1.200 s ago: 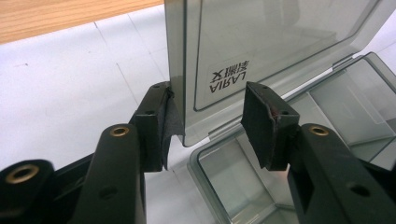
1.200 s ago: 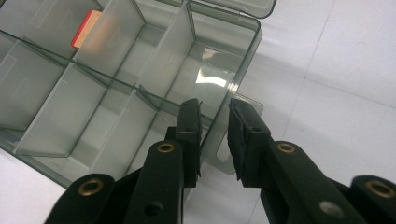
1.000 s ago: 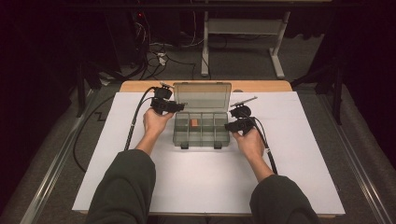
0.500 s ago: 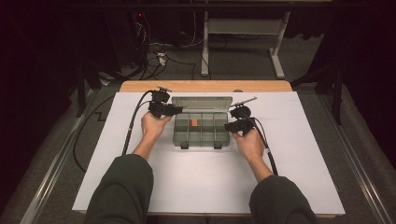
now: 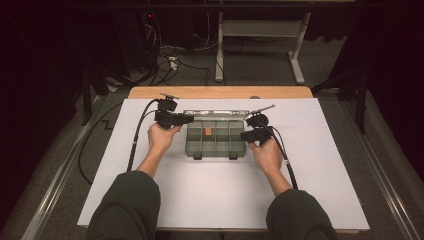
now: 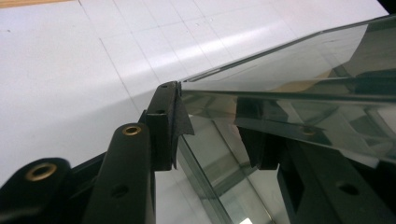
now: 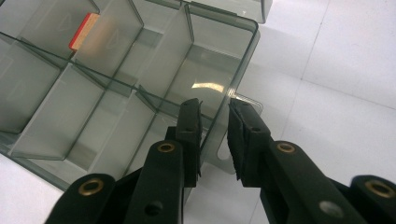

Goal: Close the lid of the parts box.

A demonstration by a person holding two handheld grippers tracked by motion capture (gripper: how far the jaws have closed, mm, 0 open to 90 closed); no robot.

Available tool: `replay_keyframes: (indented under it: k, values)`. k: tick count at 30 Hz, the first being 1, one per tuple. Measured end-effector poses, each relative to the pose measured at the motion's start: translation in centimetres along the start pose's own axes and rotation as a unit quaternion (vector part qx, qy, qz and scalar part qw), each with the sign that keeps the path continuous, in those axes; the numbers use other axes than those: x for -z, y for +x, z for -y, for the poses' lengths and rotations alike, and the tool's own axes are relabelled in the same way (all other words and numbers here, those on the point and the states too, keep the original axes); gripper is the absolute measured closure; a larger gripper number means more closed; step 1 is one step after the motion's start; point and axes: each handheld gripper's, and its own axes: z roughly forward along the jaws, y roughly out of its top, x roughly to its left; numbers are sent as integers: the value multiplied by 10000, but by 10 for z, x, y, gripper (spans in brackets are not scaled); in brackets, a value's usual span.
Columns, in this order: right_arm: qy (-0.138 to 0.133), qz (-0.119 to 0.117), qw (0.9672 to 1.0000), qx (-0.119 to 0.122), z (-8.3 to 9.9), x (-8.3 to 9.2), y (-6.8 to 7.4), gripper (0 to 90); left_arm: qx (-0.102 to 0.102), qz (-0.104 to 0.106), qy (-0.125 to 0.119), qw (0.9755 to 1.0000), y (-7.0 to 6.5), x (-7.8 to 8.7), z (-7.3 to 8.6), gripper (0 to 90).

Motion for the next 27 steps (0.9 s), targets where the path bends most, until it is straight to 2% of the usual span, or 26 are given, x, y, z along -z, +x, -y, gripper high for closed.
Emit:
replay_keyframes:
  k: [11, 19, 22, 27]
  values:
    - [-12, -15, 10000, -18, 0, 0, 0, 750, 92, 181, 89, 9998, 0, 17, -1, 606]
    - [-43, 12, 10000, -9, 1, 0, 0, 750, 37, 198, 46, 9998, 3, 19, 2, 612]
    - [-40, -9, 10000, 13, 1, 0, 0, 750, 82, 167, 39, 9998, 4, 18, 3, 612]
    - [-106, -14, 9999, 109, 3, 0, 0, 752, -19, 167, -19, 9999, 5, 17, 5, 615]
